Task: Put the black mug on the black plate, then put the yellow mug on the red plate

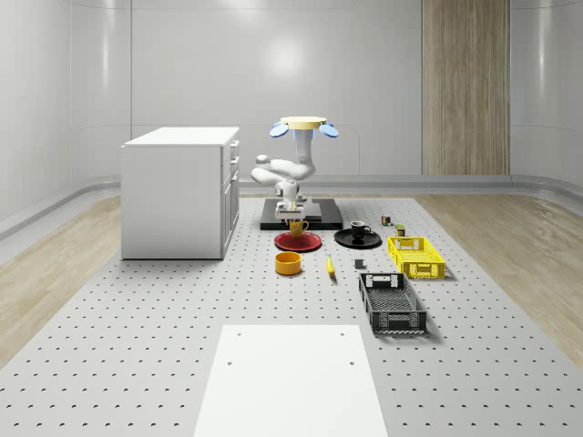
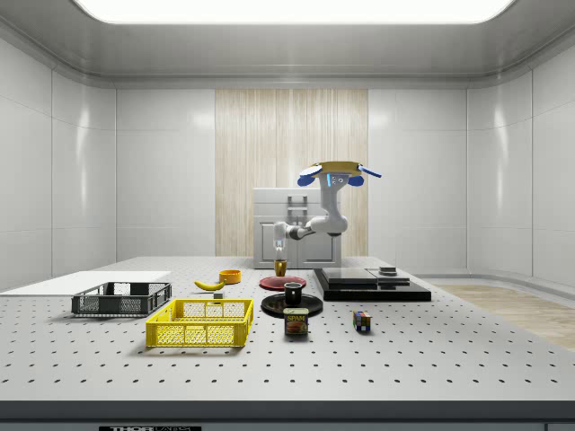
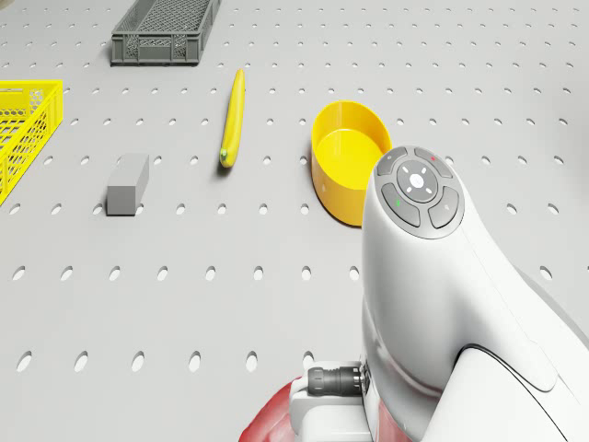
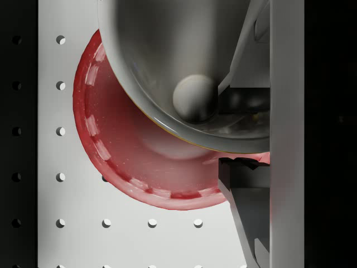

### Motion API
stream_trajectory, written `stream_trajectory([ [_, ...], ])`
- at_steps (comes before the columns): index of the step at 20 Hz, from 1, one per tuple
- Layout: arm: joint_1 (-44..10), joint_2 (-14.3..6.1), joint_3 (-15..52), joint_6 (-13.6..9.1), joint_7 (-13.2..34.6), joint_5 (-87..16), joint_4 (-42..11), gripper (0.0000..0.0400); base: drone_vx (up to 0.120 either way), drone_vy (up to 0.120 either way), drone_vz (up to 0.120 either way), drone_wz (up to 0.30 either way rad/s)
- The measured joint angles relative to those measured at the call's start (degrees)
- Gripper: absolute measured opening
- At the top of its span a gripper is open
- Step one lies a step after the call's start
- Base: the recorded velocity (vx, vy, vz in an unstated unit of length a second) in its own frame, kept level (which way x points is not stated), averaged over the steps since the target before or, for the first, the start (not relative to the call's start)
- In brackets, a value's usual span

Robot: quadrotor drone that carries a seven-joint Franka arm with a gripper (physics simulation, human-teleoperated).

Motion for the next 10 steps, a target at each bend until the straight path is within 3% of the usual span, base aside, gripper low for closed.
stream_trajectory([
  [7,-0.45,0.15,-2.73,1.10,-0.13,-2.48,0.82,0.0110,0.000,0.000,0.000,0.000],
  [8,-0.50,0.18,-3.01,1.21,-0.13,-2.74,0.90,0.0174,0.000,0.000,0.000,0.000],
  [10,-0.59,0.23,-3.43,1.36,-0.13,-3.13,1.03,0.0263,0.000,0.000,0.000,0.000],
])
